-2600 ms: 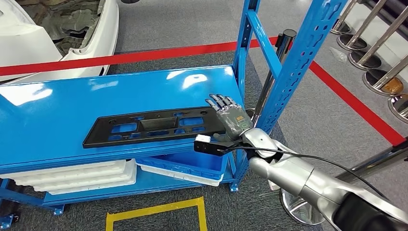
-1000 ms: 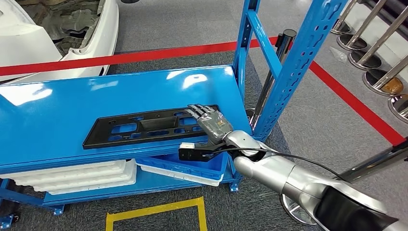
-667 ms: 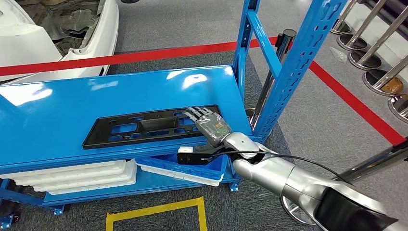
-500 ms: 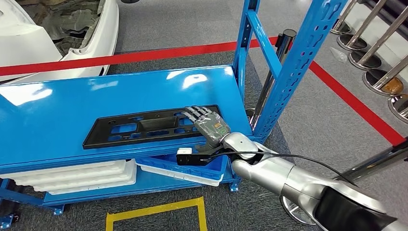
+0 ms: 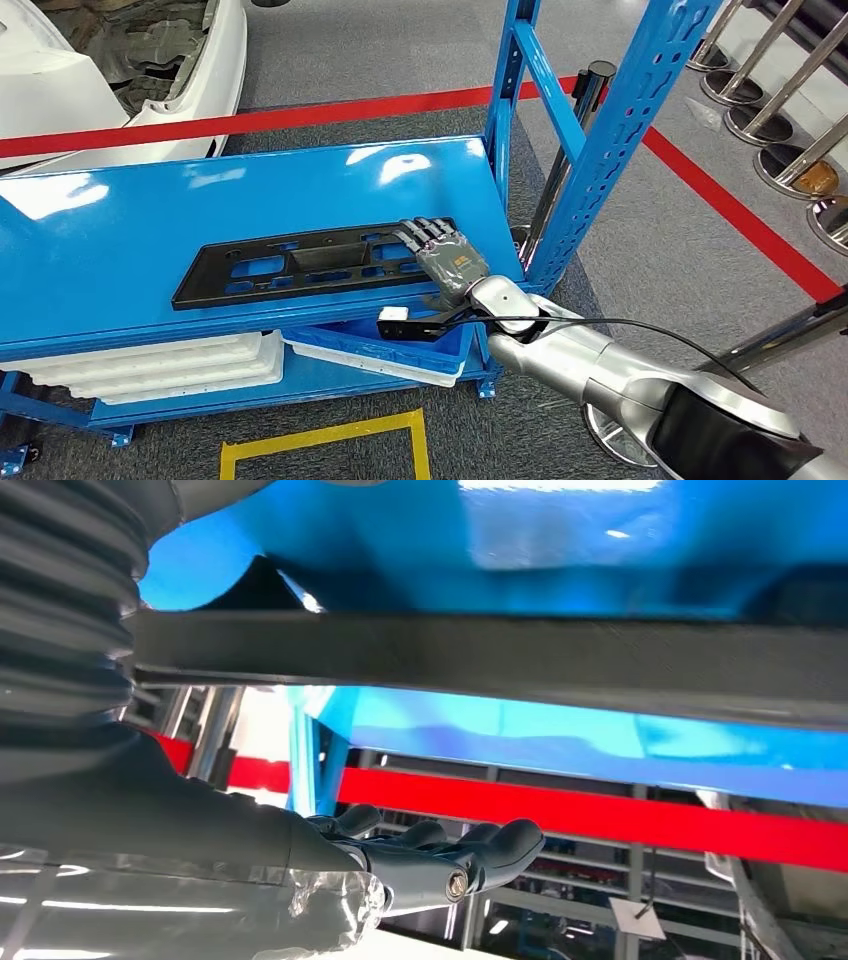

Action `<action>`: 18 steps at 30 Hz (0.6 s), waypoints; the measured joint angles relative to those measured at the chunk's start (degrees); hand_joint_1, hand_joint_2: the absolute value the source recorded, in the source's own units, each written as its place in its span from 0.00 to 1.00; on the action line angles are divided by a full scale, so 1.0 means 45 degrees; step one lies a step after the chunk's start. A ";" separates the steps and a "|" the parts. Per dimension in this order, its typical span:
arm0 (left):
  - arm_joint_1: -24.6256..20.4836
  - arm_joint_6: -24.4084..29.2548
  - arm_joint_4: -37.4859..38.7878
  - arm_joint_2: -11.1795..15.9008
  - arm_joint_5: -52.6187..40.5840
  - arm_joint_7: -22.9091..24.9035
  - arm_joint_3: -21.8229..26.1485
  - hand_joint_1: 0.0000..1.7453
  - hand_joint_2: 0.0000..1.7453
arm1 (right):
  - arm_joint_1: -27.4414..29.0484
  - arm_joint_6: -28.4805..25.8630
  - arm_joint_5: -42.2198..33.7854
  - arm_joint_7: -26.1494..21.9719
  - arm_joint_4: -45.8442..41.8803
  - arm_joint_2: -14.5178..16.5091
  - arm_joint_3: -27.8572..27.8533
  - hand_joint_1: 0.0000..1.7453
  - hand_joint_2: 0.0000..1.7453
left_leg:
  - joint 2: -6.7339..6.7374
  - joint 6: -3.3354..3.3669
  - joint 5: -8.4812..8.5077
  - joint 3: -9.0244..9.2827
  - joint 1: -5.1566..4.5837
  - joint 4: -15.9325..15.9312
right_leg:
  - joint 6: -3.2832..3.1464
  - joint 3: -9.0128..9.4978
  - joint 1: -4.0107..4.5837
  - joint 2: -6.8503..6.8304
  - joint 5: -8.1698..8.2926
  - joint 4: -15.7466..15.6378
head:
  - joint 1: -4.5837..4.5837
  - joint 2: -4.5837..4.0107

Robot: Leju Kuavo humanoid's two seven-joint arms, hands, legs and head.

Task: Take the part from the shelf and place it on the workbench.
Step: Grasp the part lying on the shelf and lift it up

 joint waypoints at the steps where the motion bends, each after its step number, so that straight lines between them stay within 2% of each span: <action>1: 0.0001 0.0013 0.0000 0.0000 0.0000 0.0012 0.0000 0.00 0.00 | -0.0004 -0.0049 0.0108 0.0047 0.0117 0.0008 0.0011 0.00 1.00 | 0.0000 0.0000 0.0000 0.0000 0.0000 0.0000 | 0.0000 0.0000 0.0000 0.0000 0.0000 0.0000 | 0.0000 0.0000; 18: -0.0003 0.0160 0.0000 0.0000 0.0000 0.0202 -0.0010 0.00 0.00 | 0.0014 -0.1758 0.1048 0.0495 0.1154 0.0077 -0.0098 0.00 1.00 | 0.0002 0.0000 0.0000 0.0008 0.0000 0.0000 | 0.0000 0.0002 -0.0001 0.0002 0.0001 0.0000 | -0.0001 0.0000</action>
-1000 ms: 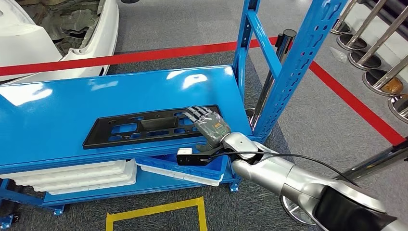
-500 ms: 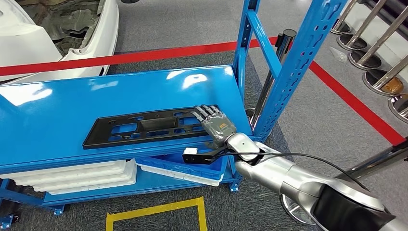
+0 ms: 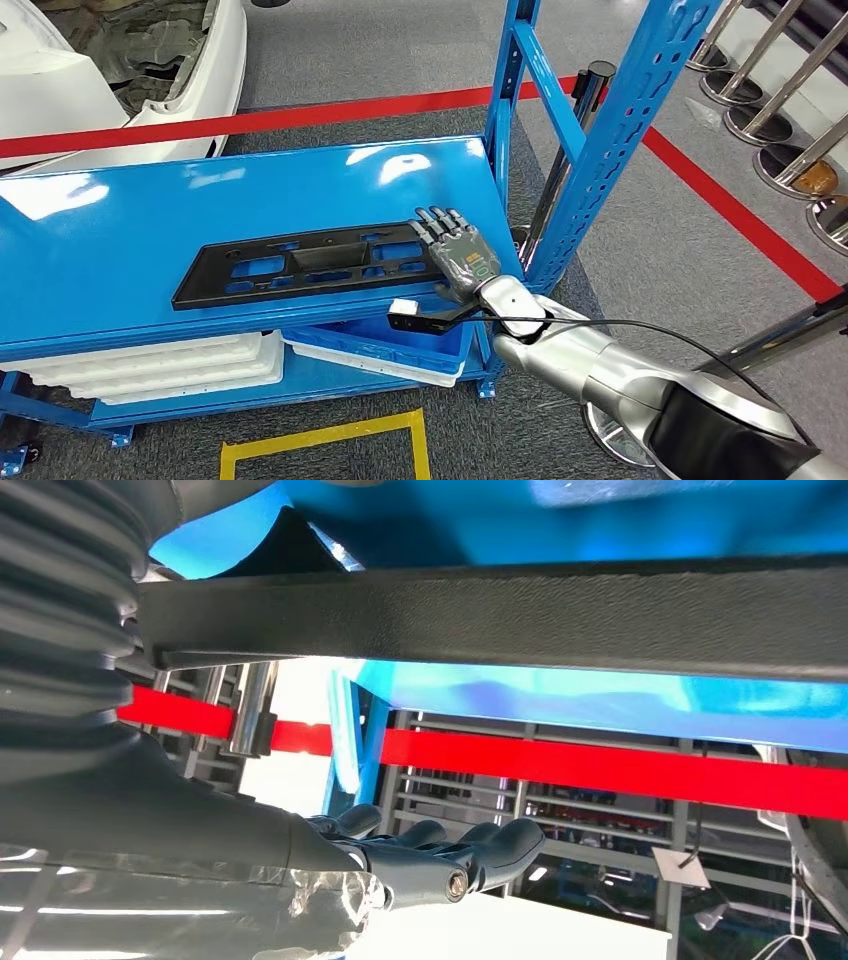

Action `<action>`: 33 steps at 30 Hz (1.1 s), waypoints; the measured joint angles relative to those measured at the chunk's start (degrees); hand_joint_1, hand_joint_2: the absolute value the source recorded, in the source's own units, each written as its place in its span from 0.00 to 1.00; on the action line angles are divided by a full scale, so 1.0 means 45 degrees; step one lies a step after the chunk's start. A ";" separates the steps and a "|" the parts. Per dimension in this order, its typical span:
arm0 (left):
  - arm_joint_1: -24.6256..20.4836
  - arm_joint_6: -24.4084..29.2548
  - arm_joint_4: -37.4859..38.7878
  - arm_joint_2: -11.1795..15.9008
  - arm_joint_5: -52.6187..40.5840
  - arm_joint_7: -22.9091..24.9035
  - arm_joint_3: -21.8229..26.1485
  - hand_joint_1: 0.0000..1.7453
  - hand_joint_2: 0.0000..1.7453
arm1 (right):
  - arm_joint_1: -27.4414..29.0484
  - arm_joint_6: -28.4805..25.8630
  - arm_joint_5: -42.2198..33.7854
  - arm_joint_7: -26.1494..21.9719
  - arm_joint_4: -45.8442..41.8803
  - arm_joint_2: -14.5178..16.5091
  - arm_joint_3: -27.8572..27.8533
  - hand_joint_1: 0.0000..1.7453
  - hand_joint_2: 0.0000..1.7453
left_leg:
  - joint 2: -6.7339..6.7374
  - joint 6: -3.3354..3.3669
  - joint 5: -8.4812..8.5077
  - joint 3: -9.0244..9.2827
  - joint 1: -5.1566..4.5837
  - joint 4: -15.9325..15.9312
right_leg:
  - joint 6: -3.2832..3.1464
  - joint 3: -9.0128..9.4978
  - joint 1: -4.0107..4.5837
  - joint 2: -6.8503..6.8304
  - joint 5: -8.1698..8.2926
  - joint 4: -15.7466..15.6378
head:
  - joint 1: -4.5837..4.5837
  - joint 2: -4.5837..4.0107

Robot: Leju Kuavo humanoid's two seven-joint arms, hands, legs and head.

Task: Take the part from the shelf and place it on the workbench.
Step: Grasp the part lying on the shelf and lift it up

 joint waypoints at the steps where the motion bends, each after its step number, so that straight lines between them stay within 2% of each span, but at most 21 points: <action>1: 0.0000 0.0002 0.0000 0.0000 0.0000 0.0004 0.0000 0.00 0.00 | 0.0000 -0.0001 -0.0010 -0.0002 0.0018 0.0010 -0.0029 0.00 1.00 | 0.0000 0.0000 0.0000 0.0000 0.0000 0.0000 | 0.0000 0.0000 0.0000 0.0000 0.0000 0.0000 | 0.0001 0.0000; 13: -0.0002 0.0005 0.0000 0.0000 0.0000 0.0019 0.0000 0.00 0.00 | -0.0002 0.0187 -0.0176 -0.0214 0.0205 0.0198 -0.0123 0.00 1.00 | 0.0000 0.0000 0.0000 0.0004 0.0002 0.0000 | 0.0000 0.0001 0.0001 0.0000 0.0000 0.0000 | 0.0000 0.0000; 25: -0.0029 -0.0015 0.0000 0.0000 0.0000 0.0058 -0.0005 0.00 0.00 | -0.0001 0.0117 -0.0930 -0.1077 0.0532 0.0373 -0.0151 0.00 1.00 | 0.0001 0.0000 0.0000 0.0009 0.0001 -0.0001 | 0.0000 0.0006 0.0000 0.0000 0.0000 0.0000 | 0.0000 0.0000; 26: -0.0033 -0.0017 0.0000 0.0000 0.0000 0.0067 -0.0005 0.00 0.00 | -0.0001 0.0047 -0.0913 -0.1100 0.0565 0.0386 -0.0152 0.01 1.00 | 0.0001 0.0000 0.0000 0.0010 0.0001 -0.0001 | 0.0000 0.0006 0.0000 0.0000 0.0000 0.0000 | 0.0000 0.0000; 30: -0.0036 -0.0019 0.0000 -0.0005 0.0000 0.0102 -0.0005 0.00 0.00 | -0.0002 -0.0255 -0.0731 -0.1073 0.0706 0.0425 -0.0154 0.18 1.00 | 0.0001 0.0000 0.0000 0.0013 0.0001 -0.0001 | 0.0000 0.0009 0.0001 0.0000 0.0000 0.0000 | 0.0000 0.0000; 32: -0.0034 -0.0019 0.0000 -0.0005 0.0000 0.0128 -0.0005 0.00 0.00 | -0.0003 -0.0373 -0.0640 -0.1008 0.0769 0.0430 -0.0168 0.20 1.00 | 0.0000 0.0000 0.0000 0.0013 0.0001 -0.0001 | 0.0000 0.0010 0.0001 0.0000 0.0000 0.0000 | 0.0000 0.0000; 33: -0.0032 -0.0019 0.0000 -0.0005 0.0000 0.0135 -0.0005 0.00 0.00 | -0.0003 -0.0414 -0.0604 -0.0979 0.0794 0.0431 -0.0179 0.26 1.00 | 0.0000 0.0000 0.0000 0.0014 0.0001 -0.0001 | 0.0000 0.0010 0.0001 0.0000 0.0000 0.0000 | 0.0000 0.0000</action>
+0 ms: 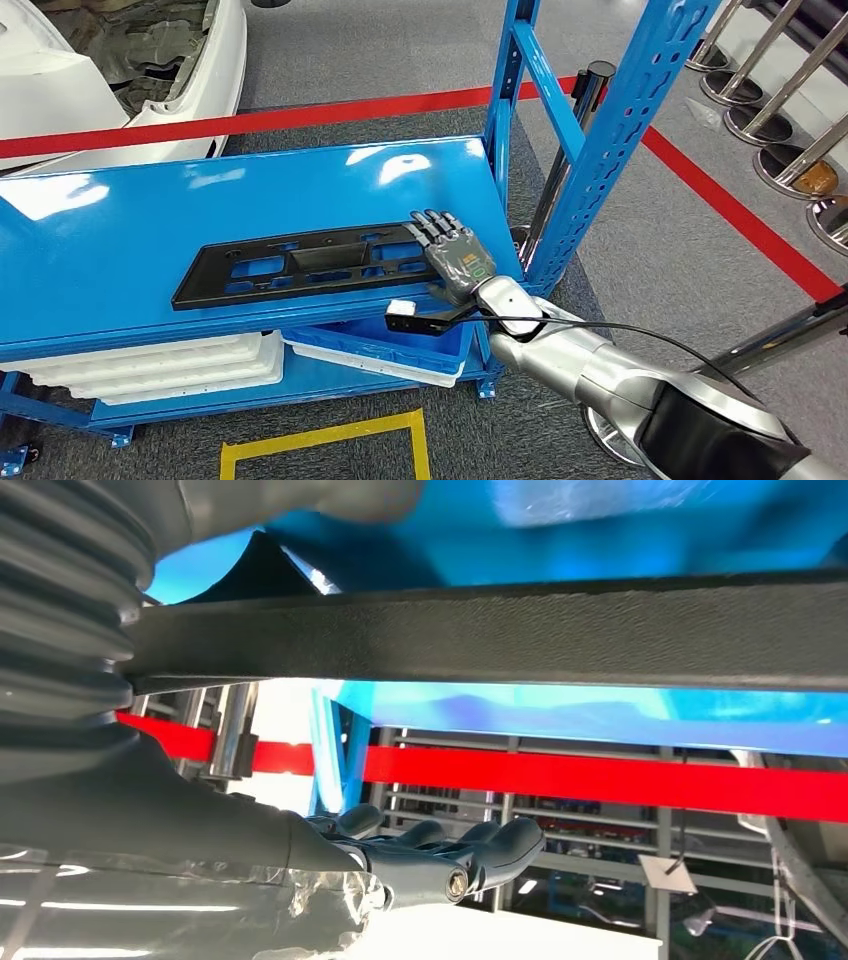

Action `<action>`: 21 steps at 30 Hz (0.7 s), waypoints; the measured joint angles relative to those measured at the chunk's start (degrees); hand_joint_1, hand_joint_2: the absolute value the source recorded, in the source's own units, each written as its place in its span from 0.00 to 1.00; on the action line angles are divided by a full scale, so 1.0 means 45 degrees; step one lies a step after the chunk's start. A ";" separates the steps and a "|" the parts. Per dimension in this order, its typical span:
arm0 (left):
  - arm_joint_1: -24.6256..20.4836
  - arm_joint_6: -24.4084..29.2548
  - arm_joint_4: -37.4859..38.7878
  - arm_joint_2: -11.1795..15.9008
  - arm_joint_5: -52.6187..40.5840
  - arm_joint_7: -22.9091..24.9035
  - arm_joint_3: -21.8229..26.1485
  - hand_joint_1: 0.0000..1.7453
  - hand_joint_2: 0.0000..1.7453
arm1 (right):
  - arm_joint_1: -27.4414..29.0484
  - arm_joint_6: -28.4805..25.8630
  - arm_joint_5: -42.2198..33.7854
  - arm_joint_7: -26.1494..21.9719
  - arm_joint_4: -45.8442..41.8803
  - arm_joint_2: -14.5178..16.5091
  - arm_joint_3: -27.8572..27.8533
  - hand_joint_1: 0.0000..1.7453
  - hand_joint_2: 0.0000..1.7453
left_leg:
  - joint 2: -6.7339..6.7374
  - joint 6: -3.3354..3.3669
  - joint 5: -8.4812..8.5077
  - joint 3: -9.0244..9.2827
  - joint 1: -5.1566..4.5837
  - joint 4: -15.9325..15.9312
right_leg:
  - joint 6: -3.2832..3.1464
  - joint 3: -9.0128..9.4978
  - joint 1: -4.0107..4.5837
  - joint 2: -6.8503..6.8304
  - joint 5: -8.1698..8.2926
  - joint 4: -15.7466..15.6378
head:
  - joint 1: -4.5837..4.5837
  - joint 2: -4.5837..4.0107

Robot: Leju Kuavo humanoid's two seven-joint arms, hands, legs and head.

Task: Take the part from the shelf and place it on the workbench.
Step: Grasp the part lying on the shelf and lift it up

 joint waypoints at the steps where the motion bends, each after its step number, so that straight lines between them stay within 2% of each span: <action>1: 0.0002 0.0000 0.0000 0.0000 0.0000 0.0004 0.0000 0.00 0.00 | 0.0000 -0.0030 0.0033 0.0024 0.0022 0.0000 -0.0012 0.44 1.00 | 0.0000 0.0000 0.0000 0.0000 0.0000 0.0000 | 0.0000 0.0000 0.0000 0.0000 0.0000 0.0000 | 0.0000 0.0000; 3: 0.0005 0.0000 0.0000 0.0000 0.0000 0.0011 0.0000 0.00 0.00 | -0.0001 -0.0072 0.0078 0.0052 0.0071 0.0000 -0.0029 0.84 1.00 | 0.0000 0.0000 0.0000 0.0000 0.0000 0.0000 | 0.0000 0.0000 0.0000 0.0000 0.0000 0.0000 | 0.0001 0.0000; 4: 0.0007 0.0000 0.0000 0.0000 0.0000 0.0015 0.0000 0.00 0.00 | -0.0001 -0.0080 0.0091 0.0067 0.0095 0.0000 -0.0035 0.98 1.00 | 0.0000 0.0000 0.0000 0.0000 0.0000 0.0000 | 0.0000 0.0000 0.0000 0.0000 0.0000 0.0000 | 0.0001 0.0000; 5: 0.0008 0.0000 0.0000 0.0000 0.0000 0.0019 0.0000 0.00 0.00 | -0.0001 -0.0084 0.0108 0.0091 0.0115 0.0000 -0.0039 1.00 1.00 | 0.0000 0.0000 0.0000 0.0000 0.0000 0.0000 | 0.0000 0.0000 0.0000 0.0000 0.0000 0.0000 | 0.0001 0.0000; 21: 0.0027 0.0000 0.0000 0.0000 0.0000 0.0045 -0.0005 0.00 0.00 | -0.0142 -0.0114 0.0268 0.0251 0.0217 0.0026 -0.0158 1.00 1.00 | 0.0001 0.0000 0.0000 0.0032 0.0002 -0.0001 | 0.0000 0.0032 0.0001 0.0000 -0.0001 -0.0001 | 0.0000 0.0000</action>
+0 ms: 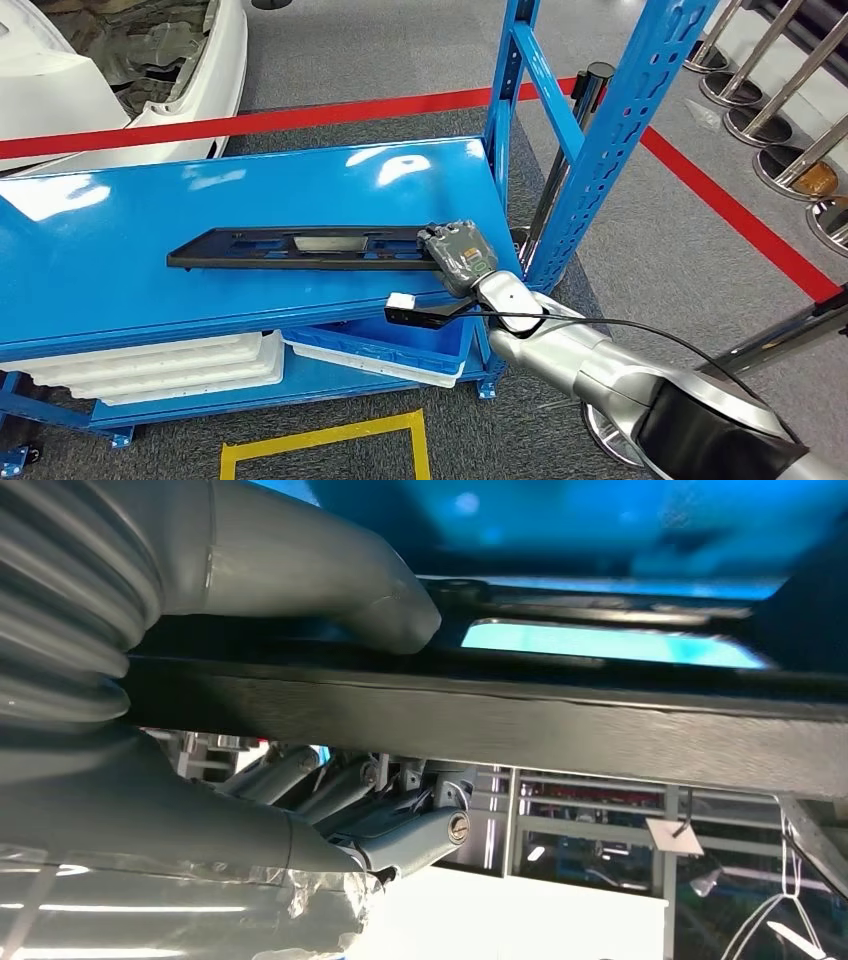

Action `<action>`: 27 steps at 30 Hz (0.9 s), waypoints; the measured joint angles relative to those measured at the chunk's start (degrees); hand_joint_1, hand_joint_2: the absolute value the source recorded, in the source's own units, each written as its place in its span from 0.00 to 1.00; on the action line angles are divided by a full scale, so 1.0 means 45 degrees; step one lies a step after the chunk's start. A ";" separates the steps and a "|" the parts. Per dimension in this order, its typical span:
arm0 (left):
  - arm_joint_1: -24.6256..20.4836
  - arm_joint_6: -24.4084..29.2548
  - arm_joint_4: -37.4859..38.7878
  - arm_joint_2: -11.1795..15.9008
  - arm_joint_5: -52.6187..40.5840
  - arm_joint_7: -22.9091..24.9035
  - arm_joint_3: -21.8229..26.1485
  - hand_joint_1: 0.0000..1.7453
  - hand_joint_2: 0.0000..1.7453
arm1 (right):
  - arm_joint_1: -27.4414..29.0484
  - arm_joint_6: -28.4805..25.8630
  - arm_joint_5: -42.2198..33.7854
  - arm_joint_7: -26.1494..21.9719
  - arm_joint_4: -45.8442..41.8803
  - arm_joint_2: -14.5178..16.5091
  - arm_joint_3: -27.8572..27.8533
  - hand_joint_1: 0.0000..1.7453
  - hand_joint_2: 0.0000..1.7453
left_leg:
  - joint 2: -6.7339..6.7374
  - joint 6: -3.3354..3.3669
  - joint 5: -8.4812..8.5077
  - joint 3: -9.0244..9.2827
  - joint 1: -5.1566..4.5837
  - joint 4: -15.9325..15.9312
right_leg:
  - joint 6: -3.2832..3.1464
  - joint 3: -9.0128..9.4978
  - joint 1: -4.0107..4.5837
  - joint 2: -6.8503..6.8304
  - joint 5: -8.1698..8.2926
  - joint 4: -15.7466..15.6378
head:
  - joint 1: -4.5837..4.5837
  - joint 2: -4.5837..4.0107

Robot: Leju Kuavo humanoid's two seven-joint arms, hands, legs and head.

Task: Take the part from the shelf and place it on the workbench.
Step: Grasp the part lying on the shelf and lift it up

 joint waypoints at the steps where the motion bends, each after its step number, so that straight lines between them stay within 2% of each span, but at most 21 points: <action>1: 0.0000 0.0000 0.0000 0.0000 0.0000 0.0000 0.0000 0.00 0.00 | -0.0001 -0.0008 -0.0033 -0.0008 0.0000 0.0008 -0.0007 1.00 1.00 | 0.0000 0.0000 0.0000 0.0001 0.0000 0.0000 | 0.0000 0.0002 0.0000 0.0000 0.0000 0.0000 | 0.0000 0.0000; 7: 0.0002 0.0000 0.0000 0.0000 0.0000 0.0000 0.0000 0.00 0.00 | 0.0005 -0.0222 -0.0128 0.0024 -0.0009 0.0018 -0.0081 1.00 1.00 | 0.0000 0.0000 0.0001 0.0011 -0.0002 0.0000 | 0.0000 0.0012 -0.0002 0.0000 0.0001 0.0000 | 0.0002 0.0000; 12: 0.0007 0.0005 0.0000 0.0000 -0.0001 0.0015 0.0000 0.00 0.00 | 0.0085 -0.0494 0.0306 0.0482 -0.0156 0.0012 -0.0200 1.00 1.00 | 0.0000 0.0000 0.0001 0.0011 -0.0003 0.0001 | 0.0001 0.0012 -0.0004 0.0001 0.0002 -0.0001 | 0.0000 0.0000; 17: 0.0026 0.0051 0.0000 0.0000 0.0000 0.0024 0.0000 0.00 0.00 | 0.0438 -0.1074 0.1447 0.1545 -0.0963 -0.0138 -0.0513 1.00 1.00 | 0.0002 0.0001 0.0000 0.0010 -0.0006 0.0002 | 0.0002 0.0006 -0.0005 0.0004 0.0003 -0.0001 | 0.0001 0.0000; 21: 0.0030 0.0089 0.0000 0.0000 0.0000 0.0027 0.0000 0.00 0.00 | 0.0623 -0.1297 0.1985 0.1840 -0.1632 -0.0268 -0.0805 1.00 1.00 | 0.0007 0.0001 0.0000 0.0011 -0.0004 0.0002 | 0.0003 0.0000 -0.0004 0.0009 0.0002 -0.0002 | 0.0002 0.0000; 27: 0.0047 0.0185 0.0000 -0.0001 0.0000 0.0015 0.0000 0.00 0.00 | 0.1300 -0.1598 0.4444 0.2569 -0.3467 -0.0353 -0.1604 1.00 1.00 | 0.0004 0.0000 0.0000 0.0011 -0.0001 -0.0001 | 0.0002 -0.0001 0.0000 0.0008 0.0001 -0.0001 | -0.0001 0.0000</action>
